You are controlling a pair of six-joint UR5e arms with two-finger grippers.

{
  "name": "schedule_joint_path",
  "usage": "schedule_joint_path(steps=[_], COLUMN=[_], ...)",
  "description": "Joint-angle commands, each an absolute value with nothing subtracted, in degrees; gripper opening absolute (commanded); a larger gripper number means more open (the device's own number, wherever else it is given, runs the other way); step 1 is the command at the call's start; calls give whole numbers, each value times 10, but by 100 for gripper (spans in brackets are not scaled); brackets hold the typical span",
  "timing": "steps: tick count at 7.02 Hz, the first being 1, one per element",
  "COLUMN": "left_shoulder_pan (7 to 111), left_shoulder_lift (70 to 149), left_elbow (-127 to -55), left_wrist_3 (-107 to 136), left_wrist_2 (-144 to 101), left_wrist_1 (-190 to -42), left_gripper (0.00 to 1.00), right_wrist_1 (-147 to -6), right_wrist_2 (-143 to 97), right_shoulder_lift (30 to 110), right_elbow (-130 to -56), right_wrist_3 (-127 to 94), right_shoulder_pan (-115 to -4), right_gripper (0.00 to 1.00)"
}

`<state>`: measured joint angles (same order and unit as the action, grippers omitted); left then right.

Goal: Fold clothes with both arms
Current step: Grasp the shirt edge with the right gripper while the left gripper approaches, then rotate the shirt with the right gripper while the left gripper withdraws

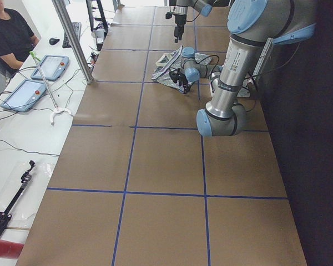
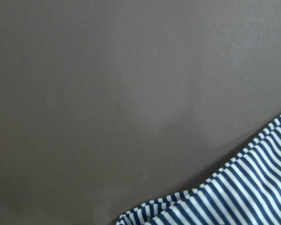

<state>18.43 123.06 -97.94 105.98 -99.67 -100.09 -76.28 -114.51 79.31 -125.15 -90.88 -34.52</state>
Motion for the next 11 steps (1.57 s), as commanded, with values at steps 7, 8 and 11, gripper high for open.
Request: schedule_joint_path(steps=[7, 8, 11], left_shoulder_pan=[273, 299, 368], left_shoulder_lift=[1230, 1233, 1320], left_elbow=[-984, -966, -827], left_wrist_3=[998, 978, 895], left_wrist_2=[-998, -996, -992], left_wrist_1=[-978, -982, -1053], left_gripper=[0, 0, 0], right_wrist_1=[-763, -763, -762], right_wrist_2=[-1144, -1143, -1143], right_shoulder_lift=[791, 792, 792], right_elbow=[-1252, -1252, -1239], right_wrist_3=[-912, -912, -911], right_shoulder_pan=[-358, -361, -363], right_gripper=[100, 100, 100])
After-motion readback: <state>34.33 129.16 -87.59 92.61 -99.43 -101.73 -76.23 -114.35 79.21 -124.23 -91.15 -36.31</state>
